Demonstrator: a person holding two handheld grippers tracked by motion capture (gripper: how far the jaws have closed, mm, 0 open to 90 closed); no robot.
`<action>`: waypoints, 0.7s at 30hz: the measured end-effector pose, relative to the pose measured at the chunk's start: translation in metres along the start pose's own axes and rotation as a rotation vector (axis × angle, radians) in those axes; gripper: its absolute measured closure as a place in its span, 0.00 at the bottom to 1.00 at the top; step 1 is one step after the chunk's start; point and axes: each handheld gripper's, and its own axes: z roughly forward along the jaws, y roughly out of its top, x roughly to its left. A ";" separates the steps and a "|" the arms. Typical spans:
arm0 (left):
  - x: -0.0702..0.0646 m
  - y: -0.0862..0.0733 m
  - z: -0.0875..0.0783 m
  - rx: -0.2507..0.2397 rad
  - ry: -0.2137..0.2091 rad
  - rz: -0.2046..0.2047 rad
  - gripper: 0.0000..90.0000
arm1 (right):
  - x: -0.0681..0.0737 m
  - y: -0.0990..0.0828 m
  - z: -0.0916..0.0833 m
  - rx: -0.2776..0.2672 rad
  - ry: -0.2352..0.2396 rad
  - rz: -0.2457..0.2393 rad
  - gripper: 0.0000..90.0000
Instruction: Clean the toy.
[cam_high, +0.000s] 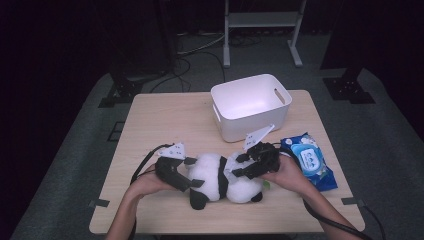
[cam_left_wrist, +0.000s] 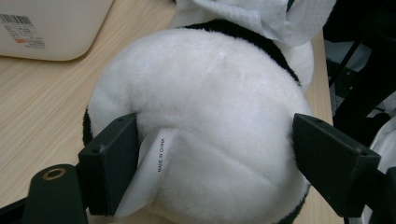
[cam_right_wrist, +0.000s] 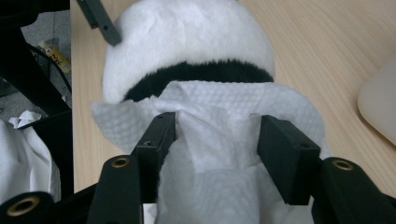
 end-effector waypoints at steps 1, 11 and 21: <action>0.000 0.000 0.000 0.000 0.000 0.000 0.19 | 0.000 0.000 0.000 0.000 0.000 0.000 0.55; -0.002 0.000 0.002 0.028 -0.008 0.024 0.07 | 0.012 0.028 0.019 -0.016 0.050 -0.095 0.91; -0.003 -0.002 0.002 0.020 -0.011 0.028 0.03 | 0.034 0.051 0.041 -0.013 0.160 -0.166 0.91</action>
